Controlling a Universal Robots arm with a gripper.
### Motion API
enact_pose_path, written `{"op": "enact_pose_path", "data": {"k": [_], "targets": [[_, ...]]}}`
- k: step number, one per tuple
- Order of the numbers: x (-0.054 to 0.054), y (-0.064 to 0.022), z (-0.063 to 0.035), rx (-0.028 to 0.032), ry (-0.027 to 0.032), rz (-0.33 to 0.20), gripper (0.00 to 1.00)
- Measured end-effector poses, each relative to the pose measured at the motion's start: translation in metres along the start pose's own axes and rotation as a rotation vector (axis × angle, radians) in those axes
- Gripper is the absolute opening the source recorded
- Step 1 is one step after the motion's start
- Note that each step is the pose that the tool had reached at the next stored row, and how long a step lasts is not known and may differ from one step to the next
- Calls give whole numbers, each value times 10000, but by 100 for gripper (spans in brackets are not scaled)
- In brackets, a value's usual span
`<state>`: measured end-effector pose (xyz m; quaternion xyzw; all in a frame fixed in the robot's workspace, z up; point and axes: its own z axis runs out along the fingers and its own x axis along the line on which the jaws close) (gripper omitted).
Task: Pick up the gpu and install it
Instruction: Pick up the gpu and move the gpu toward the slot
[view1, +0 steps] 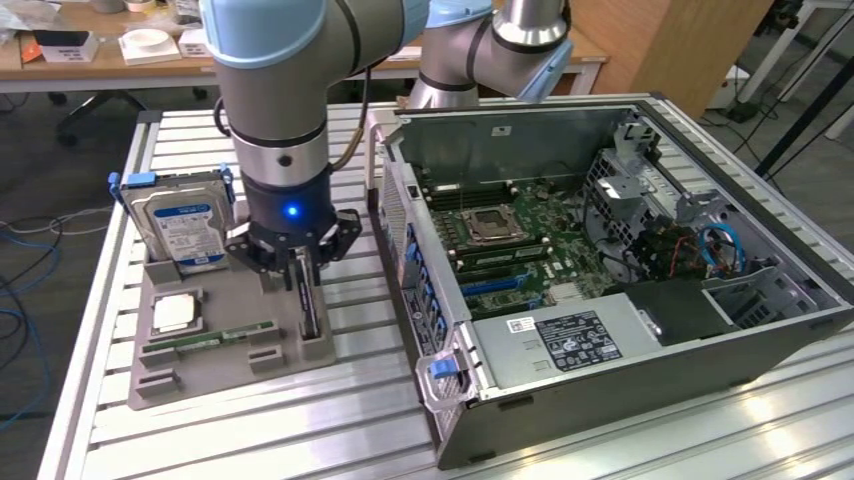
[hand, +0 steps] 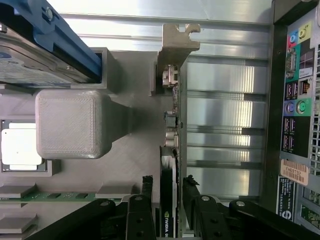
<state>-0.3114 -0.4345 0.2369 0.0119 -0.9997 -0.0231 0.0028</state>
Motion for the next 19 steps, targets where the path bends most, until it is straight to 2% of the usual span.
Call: {"op": "enact_pose_path", "data": {"k": [14, 15, 16, 19], "targets": [[-5, -1, 1, 3, 3, -1, 38], [-5, -1, 1, 3, 3, -2, 36], [-5, -1, 1, 4, 4, -2, 30], [-5, -1, 1, 3, 4, -2, 26]]}}
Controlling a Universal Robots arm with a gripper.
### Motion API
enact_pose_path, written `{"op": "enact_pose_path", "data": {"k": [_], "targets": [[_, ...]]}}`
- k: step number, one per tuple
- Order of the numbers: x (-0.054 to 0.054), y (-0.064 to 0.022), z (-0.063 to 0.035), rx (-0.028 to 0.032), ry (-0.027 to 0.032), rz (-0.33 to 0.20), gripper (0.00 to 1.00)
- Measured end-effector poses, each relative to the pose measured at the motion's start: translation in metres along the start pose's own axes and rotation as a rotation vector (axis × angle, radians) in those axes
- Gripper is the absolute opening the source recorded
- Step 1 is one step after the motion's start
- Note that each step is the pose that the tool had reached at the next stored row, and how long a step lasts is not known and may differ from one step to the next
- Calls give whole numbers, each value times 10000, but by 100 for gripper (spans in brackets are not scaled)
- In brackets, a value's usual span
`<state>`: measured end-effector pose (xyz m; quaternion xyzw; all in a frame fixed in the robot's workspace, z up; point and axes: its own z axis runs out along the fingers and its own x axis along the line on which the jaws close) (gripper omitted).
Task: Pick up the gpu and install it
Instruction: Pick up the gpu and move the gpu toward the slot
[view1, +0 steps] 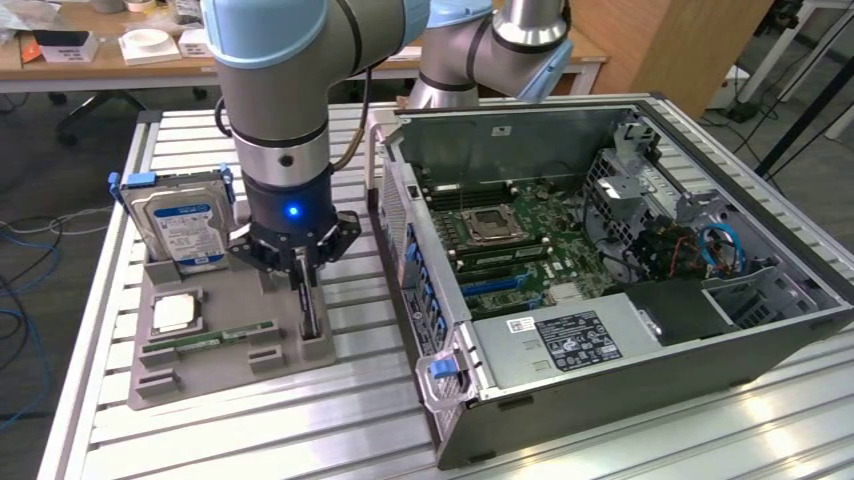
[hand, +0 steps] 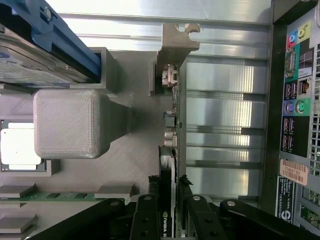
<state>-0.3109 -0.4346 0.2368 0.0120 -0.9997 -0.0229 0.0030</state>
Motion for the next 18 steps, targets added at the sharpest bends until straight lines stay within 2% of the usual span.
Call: {"op": "enact_pose_path", "data": {"k": [18], "targets": [[0, 1, -23, 0, -1, -2, 26]]}}
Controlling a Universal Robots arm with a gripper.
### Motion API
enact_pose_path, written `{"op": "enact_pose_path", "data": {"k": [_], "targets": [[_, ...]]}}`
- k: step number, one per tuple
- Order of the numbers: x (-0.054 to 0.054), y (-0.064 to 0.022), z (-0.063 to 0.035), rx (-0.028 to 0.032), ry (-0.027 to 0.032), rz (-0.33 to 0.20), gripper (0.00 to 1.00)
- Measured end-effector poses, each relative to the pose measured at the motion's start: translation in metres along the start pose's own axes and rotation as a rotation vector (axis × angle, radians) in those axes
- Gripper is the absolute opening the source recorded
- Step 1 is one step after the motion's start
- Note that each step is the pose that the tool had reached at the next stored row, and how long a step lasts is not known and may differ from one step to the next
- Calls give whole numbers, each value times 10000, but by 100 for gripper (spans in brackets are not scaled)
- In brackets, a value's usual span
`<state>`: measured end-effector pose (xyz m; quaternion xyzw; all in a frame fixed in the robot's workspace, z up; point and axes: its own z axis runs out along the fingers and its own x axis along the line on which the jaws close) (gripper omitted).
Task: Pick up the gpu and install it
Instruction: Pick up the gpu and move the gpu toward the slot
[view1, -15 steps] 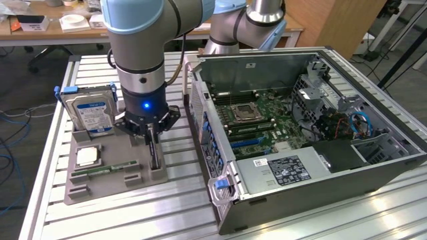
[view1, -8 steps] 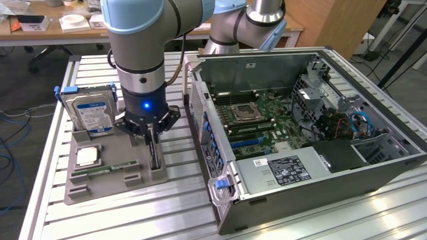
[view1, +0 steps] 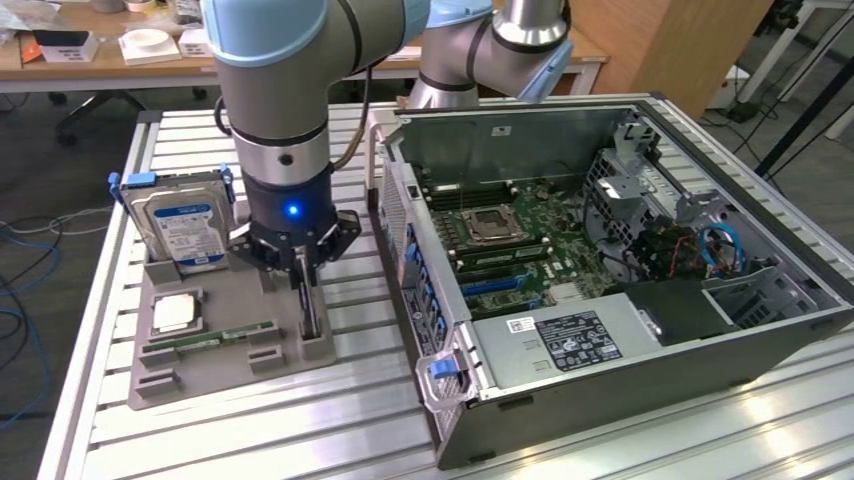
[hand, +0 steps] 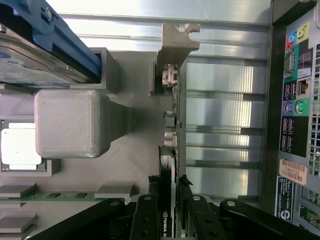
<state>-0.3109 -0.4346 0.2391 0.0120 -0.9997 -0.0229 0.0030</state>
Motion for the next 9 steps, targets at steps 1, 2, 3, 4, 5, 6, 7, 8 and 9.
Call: {"op": "enact_pose_path", "data": {"k": [1, 2, 3, 4, 5, 6, 7, 8, 9], "targets": [[0, 1, -15, 0, 0, 0, 26], [0, 1, -33, 0, 0, 0, 26], [0, 2, -52, 0, 0, 0, 26], [0, 3, -73, 0, -1, 0, 26], [0, 4, -93, 0, 0, 0, 26], [1, 5, -113, 0, 0, 0, 26], [1, 6, -131, 0, -1, 0, 26], [1, 7, -150, 0, 0, 0, 26], [1, 7, -166, 0, 0, 0, 26]]}}
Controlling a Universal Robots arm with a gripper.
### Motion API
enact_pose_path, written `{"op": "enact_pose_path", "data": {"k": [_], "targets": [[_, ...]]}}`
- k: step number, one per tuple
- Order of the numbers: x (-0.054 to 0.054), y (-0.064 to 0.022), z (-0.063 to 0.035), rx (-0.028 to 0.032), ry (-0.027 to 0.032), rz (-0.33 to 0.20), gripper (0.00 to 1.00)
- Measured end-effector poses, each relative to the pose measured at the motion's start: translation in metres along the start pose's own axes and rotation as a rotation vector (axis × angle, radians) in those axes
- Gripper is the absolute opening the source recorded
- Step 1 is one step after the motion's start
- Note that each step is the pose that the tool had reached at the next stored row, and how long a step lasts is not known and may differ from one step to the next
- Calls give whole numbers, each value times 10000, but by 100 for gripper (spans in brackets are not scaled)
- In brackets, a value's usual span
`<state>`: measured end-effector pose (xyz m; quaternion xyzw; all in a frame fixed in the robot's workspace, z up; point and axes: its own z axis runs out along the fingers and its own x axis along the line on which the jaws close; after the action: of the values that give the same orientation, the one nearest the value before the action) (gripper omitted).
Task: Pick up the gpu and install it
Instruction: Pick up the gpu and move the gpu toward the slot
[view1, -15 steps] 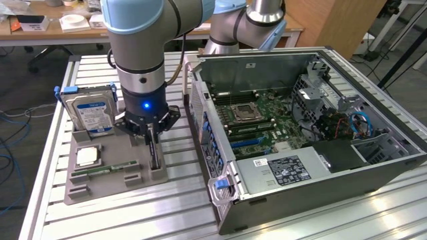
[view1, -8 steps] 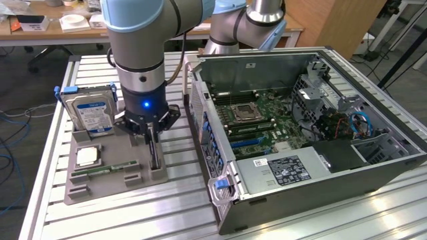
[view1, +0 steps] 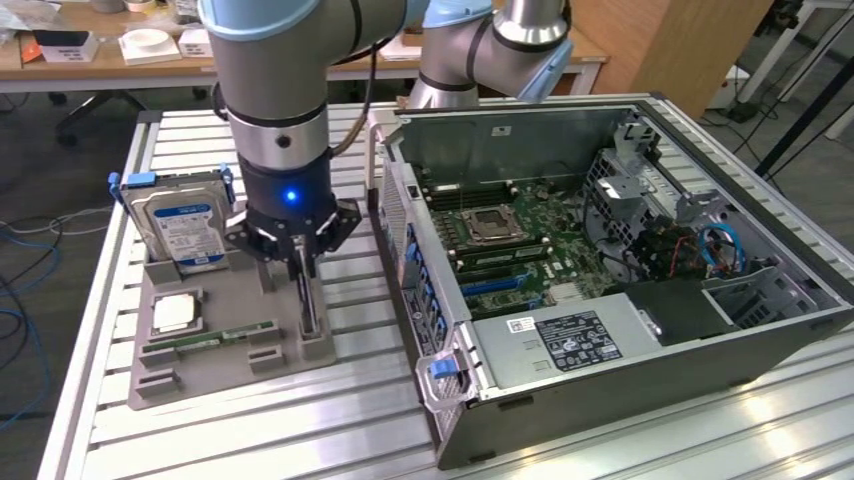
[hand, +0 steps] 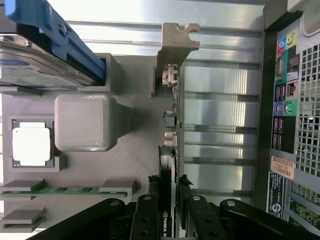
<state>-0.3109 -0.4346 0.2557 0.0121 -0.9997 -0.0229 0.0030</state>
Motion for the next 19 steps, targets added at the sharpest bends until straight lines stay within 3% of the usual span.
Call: {"op": "enact_pose_path", "data": {"k": [19], "targets": [[2, 15, -319, -1, 0, 1, 26]]}}
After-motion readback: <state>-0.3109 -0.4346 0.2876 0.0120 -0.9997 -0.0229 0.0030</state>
